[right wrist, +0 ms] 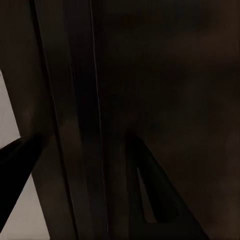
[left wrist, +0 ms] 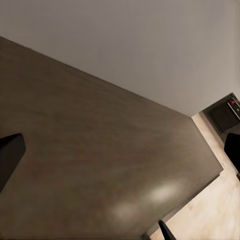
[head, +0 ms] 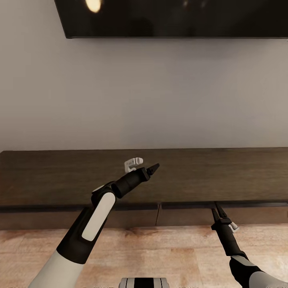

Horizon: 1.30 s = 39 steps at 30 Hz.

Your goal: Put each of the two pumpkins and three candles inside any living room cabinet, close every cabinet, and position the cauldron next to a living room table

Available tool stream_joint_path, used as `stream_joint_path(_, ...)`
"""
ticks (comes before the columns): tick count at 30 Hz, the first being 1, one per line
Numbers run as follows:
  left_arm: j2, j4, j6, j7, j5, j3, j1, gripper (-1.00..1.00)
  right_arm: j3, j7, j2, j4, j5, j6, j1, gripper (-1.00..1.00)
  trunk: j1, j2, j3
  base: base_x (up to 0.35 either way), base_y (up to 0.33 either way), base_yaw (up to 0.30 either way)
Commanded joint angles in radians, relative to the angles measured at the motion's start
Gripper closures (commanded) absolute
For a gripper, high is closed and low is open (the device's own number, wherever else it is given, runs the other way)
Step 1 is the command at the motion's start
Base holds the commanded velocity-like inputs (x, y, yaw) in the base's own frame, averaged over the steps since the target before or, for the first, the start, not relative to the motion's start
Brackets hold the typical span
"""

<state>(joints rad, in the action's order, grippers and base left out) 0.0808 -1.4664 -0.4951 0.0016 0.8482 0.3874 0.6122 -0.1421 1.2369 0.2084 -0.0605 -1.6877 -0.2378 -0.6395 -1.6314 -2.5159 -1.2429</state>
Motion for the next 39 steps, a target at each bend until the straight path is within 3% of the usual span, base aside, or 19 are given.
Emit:
stream_joint_path(1,0.000,0.000,-0.005,0.000,0.005,-0.001,0.001,-1.00,-0.007,-0.043,0.000,0.002,-0.010,-0.009,-0.020,1.00,0.000,0.000,-0.001,-0.145,0.000,0.000)
stream_joint_path(39,0.000,0.000,-0.005,0.000,0.005,-0.002,0.001,-1.00,-0.007,-0.043,0.000,0.002,-0.009,-0.009,-0.020,1.00,0.000,0.000,-0.001,-0.030,0.000,0.000)
